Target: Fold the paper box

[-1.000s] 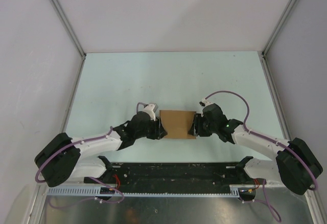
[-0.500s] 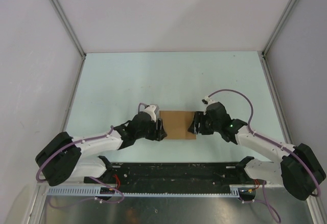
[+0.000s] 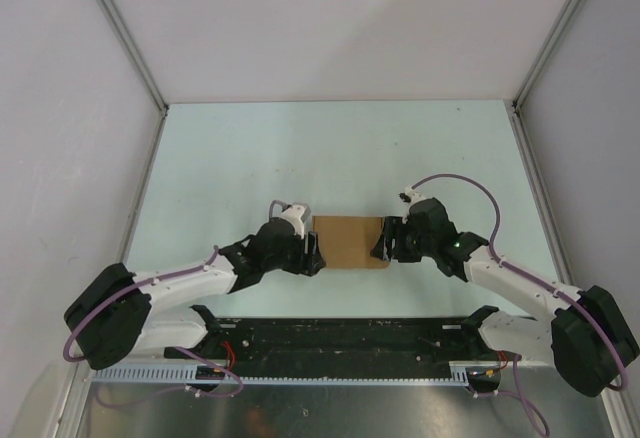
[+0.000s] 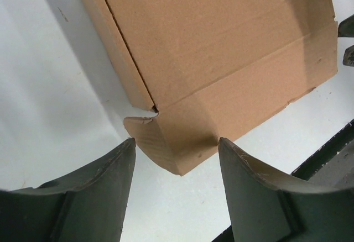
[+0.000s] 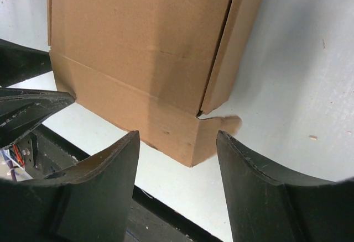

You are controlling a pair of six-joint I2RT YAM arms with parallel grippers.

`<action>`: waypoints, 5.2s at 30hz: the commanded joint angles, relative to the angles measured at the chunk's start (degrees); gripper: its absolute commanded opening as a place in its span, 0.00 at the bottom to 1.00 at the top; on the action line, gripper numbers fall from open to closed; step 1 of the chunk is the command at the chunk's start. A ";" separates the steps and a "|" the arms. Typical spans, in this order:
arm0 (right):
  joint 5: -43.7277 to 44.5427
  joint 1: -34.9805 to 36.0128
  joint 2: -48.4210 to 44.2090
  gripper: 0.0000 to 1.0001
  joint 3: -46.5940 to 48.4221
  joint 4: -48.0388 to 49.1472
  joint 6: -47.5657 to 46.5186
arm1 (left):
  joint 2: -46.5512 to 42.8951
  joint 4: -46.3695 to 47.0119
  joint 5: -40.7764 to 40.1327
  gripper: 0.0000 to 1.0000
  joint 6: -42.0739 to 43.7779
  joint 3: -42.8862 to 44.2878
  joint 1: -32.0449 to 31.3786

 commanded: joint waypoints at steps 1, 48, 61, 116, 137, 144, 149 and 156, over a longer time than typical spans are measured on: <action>-1.52 -0.22 -0.73 0.62 0.83 1.06 -0.52 | 0.77 0.04 -0.31 0.67 0.46 3.22 -0.17; -3.62 -0.05 3.57 0.53 0.75 3.52 0.09 | 6.13 2.24 2.32 0.59 0.37 6.30 -0.18; -3.98 0.04 4.37 0.50 0.75 4.32 0.62 | 6.48 2.68 2.85 0.52 0.28 6.83 -0.18; -6.17 -0.22 6.12 0.44 0.75 7.48 4.31 | 6.31 3.30 4.34 0.50 0.11 5.86 -0.26; -2.22 -0.49 4.63 0.57 0.83 5.55 0.80 | 8.51 3.03 3.91 0.49 1.69 6.56 -0.17; -2.31 -0.92 3.49 0.59 0.75 5.81 0.53 | 4.82 1.80 3.20 0.51 2.22 6.48 -0.09; -2.66 -1.80 3.22 0.60 0.75 5.46 0.01 | 2.00 0.57 3.03 0.55 2.57 6.39 0.18; -2.66 -2.24 3.14 0.61 0.83 5.02 -0.61 | 1.39 -1.36 2.15 0.59 3.53 6.39 0.70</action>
